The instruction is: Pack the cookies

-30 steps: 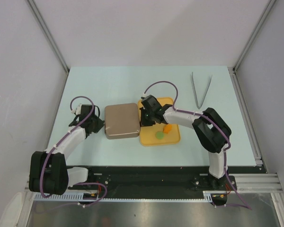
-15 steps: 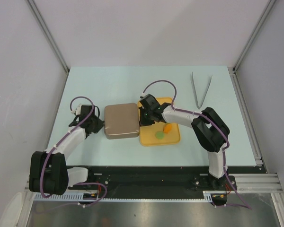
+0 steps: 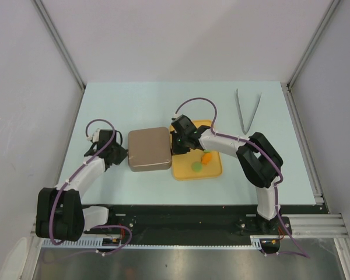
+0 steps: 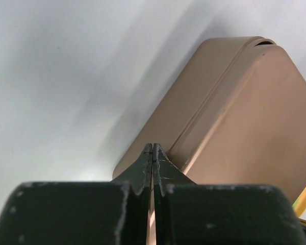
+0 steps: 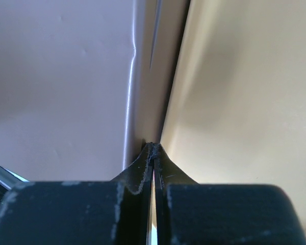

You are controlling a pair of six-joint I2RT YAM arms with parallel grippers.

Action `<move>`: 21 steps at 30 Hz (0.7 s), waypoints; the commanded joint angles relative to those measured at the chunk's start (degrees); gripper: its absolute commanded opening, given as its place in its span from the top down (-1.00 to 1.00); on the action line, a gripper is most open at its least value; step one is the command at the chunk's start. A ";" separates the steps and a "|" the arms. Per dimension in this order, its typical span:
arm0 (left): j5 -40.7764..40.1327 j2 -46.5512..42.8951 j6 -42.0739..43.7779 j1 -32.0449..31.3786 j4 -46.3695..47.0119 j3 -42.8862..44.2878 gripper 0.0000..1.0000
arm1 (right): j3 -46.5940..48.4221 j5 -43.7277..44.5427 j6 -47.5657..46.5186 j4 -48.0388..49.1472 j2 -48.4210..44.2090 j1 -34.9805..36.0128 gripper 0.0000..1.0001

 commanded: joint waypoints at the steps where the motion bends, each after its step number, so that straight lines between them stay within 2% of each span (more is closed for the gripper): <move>1: -1.80 -2.45 1.05 0.88 -2.50 2.07 0.99 | 2.85 -1.18 -0.64 1.34 0.04 0.49 1.00; 15: -4.18 -2.11 1.92 2.11 -5.66 1.63 0.99 | 2.85 -0.30 -1.52 0.29 0.48 0.14 1.00; 21: -1.81 -1.76 1.49 2.11 -3.65 -0.22 0.99 | 2.93 -1.53 -1.53 1.68 0.83 0.49 1.00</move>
